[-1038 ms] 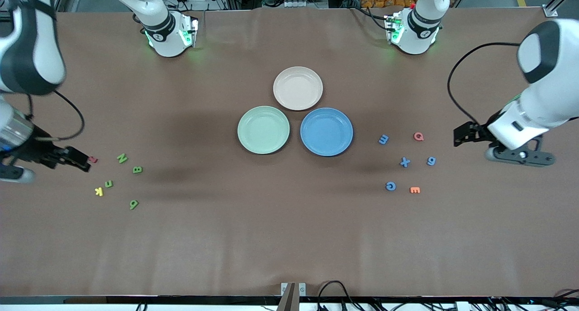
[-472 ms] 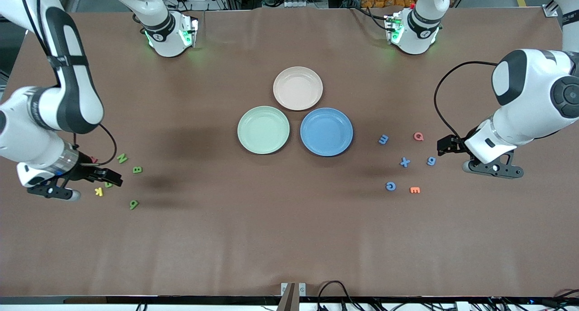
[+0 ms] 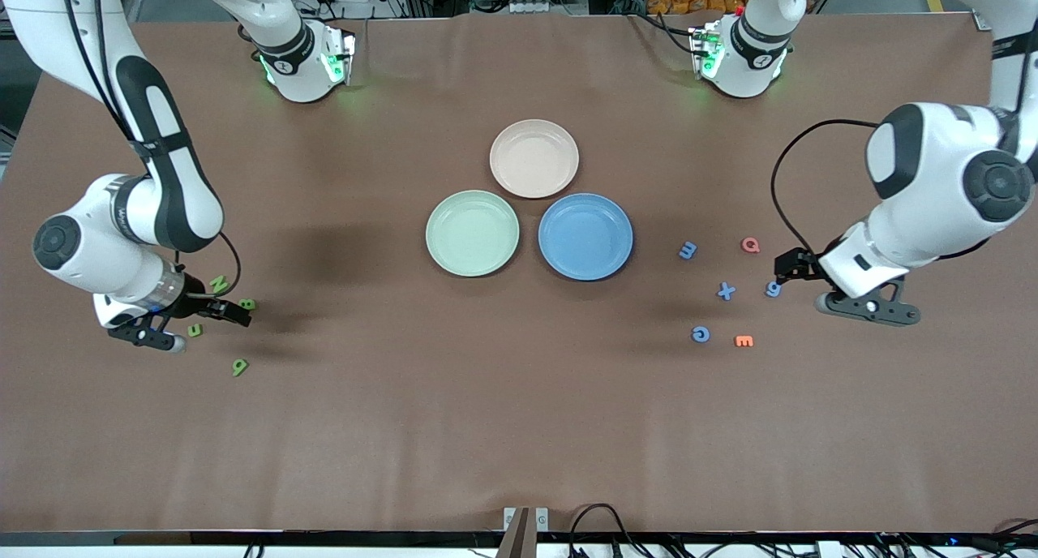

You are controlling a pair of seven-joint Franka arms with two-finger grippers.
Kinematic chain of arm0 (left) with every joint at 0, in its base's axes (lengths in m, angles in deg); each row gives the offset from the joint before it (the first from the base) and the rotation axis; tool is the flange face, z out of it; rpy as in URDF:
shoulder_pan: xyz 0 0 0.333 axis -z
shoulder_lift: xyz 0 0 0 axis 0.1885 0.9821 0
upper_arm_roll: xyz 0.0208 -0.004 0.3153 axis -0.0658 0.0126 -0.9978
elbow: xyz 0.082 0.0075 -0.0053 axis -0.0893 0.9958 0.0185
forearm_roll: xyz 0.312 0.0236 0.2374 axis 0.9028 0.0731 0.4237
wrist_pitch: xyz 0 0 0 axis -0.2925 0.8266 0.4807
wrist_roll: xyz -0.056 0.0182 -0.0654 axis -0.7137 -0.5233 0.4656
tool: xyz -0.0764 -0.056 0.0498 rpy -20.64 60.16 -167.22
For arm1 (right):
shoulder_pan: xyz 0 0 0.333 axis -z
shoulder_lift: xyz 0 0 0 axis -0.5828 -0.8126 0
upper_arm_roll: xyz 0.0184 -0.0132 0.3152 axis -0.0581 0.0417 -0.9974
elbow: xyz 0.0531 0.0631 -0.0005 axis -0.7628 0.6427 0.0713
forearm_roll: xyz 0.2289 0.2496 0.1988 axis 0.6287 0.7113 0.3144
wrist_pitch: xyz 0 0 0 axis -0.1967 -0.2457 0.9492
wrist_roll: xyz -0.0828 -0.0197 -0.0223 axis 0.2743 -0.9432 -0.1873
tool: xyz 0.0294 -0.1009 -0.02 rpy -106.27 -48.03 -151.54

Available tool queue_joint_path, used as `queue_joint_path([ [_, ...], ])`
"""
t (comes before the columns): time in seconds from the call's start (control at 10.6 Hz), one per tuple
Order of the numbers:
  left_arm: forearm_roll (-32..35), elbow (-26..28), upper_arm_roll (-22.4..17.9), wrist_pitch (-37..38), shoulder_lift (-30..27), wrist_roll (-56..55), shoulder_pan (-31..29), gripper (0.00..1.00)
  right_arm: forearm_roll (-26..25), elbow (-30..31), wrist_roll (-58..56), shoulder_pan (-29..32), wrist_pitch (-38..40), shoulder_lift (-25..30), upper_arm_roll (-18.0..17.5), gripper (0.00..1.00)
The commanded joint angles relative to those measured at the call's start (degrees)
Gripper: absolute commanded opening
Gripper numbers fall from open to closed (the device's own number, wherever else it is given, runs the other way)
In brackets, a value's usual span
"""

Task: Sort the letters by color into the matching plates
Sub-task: 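Reach the right gripper to green letters while the left gripper reaches blue letters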

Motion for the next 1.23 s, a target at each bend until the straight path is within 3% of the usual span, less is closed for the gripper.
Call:
queue_joint_path([
  [0.0, 1.4, 9.1, 1.5, -7.8, -0.7, 7.2, -0.3, 1.00, 1.0, 0.6, -0.1, 0.2, -1.1, -3.0, -0.3, 1.00],
  [0.38, 6.7, 10.5, 3.1, -10.5, 4.3, 8.2, 0.3, 1.00, 1.0, 0.7, -0.1, 0.8, -1.8, -6.6, -0.2, 1.00],
  [0.76, 10.0, 16.6, 3.6, -21.3, 7.7, 8.1, 1.4, 1.00, 0.3, 3.9, -0.7, 1.6, -4.6, -7.4, -0.2, 1.00],
  [1.13, 15.0, 15.9, 3.6, -24.9, 13.7, 7.9, 1.5, 1.00, 0.0, 4.4, -0.7, 1.7, -4.6, -6.9, -0.2, 1.00],
])
